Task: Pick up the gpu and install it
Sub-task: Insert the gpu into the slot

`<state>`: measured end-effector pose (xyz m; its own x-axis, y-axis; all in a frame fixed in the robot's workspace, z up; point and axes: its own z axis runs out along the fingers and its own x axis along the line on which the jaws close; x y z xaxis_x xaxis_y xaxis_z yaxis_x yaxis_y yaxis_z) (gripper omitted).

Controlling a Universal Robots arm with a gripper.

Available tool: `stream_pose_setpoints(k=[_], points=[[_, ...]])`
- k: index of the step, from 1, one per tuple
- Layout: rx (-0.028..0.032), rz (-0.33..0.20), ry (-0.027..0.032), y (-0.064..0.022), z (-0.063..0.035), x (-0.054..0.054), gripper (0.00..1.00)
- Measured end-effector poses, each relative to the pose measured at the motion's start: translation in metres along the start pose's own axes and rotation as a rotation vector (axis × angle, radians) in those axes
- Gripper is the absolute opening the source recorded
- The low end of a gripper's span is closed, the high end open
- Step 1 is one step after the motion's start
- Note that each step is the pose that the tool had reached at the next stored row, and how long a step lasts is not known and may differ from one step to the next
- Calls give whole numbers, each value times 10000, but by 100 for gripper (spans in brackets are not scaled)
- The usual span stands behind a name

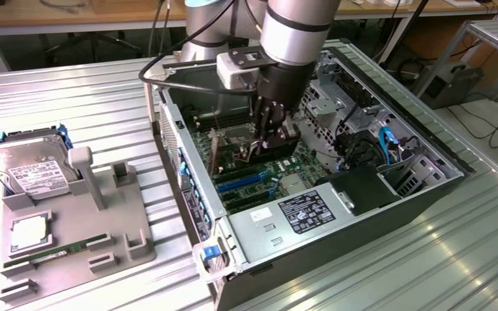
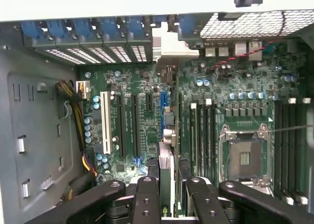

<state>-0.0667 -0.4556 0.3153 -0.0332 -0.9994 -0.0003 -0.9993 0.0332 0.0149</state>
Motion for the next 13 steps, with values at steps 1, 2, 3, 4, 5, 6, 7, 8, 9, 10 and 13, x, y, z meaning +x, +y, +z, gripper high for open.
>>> stream_pose_setpoints(k=[1,2,3,4,5,6,7,8,9,10,13], points=[[1,-28,-1,27,36,15,26],[1,-63,0,81,83,25,26],[1,-84,0,119,119,28,26],[1,-93,0,129,140,28,26],[1,-101,0,134,157,28,26],[1,-110,0,140,178,28,26],[0,-122,1,146,197,28,26],[0,-140,2,155,223,29,26],[1,-153,2,161,241,29,26],[1,-174,2,170,268,30,26],[9,-227,2,175,328,28,26]])
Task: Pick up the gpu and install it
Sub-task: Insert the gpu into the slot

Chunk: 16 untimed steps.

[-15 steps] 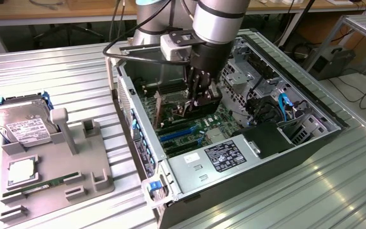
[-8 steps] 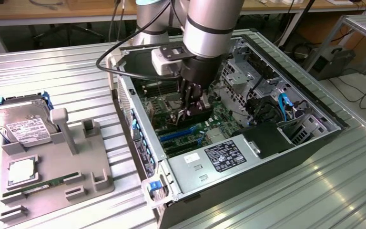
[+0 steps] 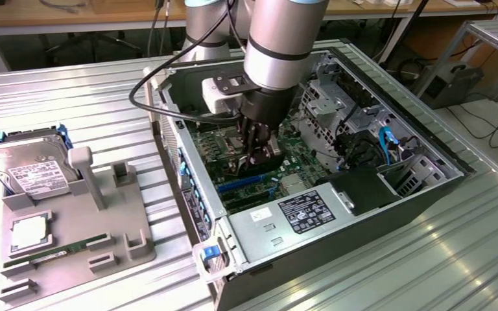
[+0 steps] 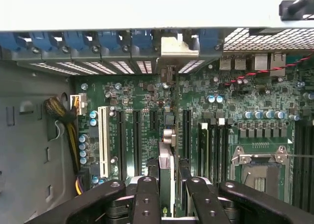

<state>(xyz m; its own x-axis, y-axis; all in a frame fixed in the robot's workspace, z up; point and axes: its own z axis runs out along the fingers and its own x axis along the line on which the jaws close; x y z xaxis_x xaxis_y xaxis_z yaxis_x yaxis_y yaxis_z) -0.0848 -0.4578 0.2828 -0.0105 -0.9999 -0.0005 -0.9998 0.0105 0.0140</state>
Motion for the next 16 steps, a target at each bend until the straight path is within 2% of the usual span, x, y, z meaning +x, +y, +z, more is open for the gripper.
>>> stream_pose_setpoints(k=[7,16], points=[[16,-195,3,-1,127,-11,26],[12,-210,-12,7,173,-36,26]])
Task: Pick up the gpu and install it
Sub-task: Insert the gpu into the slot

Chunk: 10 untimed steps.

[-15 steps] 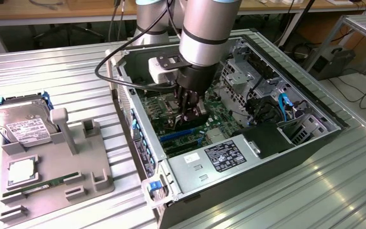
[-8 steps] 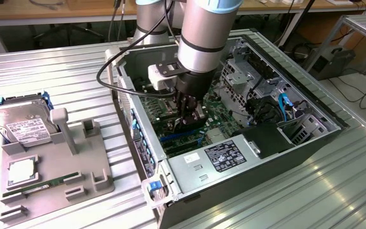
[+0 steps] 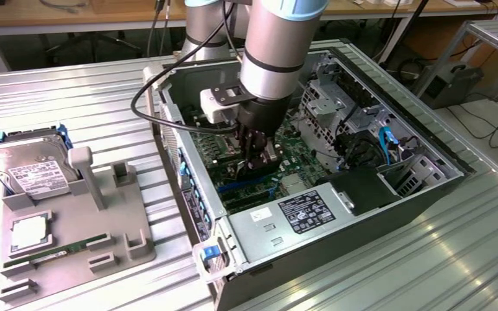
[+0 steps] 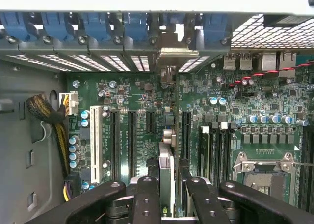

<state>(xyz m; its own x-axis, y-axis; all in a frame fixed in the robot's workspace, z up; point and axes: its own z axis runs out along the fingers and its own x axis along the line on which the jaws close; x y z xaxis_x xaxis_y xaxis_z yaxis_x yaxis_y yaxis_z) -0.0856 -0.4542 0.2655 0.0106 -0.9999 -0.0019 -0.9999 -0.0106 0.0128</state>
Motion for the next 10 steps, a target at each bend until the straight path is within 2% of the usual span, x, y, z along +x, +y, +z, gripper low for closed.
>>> stream_pose_setpoints(k=[6,10], points=[[-49,2,-5,3,12,-1,26],[-52,1,-3,2,-96,-1,26]])
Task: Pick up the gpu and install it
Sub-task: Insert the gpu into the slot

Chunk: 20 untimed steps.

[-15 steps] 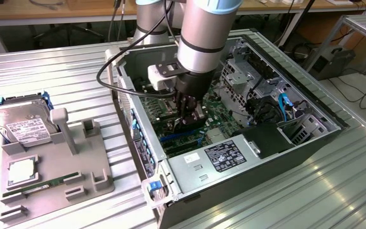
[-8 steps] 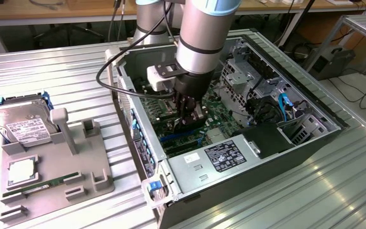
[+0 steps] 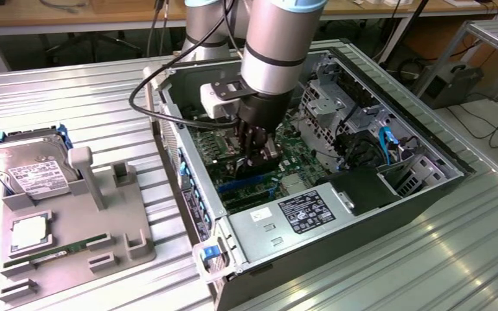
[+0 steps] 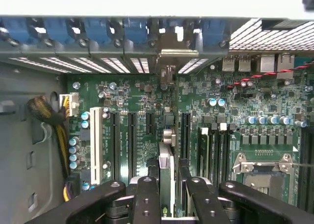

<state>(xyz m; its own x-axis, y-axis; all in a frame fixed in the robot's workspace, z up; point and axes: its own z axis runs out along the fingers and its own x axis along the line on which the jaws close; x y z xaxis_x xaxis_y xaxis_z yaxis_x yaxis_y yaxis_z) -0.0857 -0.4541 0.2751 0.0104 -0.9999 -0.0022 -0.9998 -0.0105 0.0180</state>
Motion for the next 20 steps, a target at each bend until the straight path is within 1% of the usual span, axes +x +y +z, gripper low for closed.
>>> stream_pose_setpoints(k=[2,3,4,5,6,7,8,9,12,13,14,15,16,17,18,19,20], points=[[0,-1,-1,0,-5,0,26],[-11,-1,0,0,-2,0,26],[-114,0,1,-1,62,3,26],[-412,0,1,-3,147,3,26],[-437,1,-26,-6,170,3,26],[-438,-2,-74,-24,177,3,26],[-439,-2,-103,-63,180,3,26],[-444,-3,-107,-96,178,4,26],[-444,-3,-108,-97,182,4,26],[-443,-3,-109,-96,169,4,34],[-443,-6,-109,-93,-4,3,34],[-443,-12,-109,-90,-131,-1,34],[-443,-11,-109,-87,-141,-1,25],[-397,-11,-109,-59,-95,-2,11],[-303,-12,-96,-13,-74,-70,11],[-232,-12,-94,28,-46,-75,11],[-205,-12,-96,42,-30,-75,11]])
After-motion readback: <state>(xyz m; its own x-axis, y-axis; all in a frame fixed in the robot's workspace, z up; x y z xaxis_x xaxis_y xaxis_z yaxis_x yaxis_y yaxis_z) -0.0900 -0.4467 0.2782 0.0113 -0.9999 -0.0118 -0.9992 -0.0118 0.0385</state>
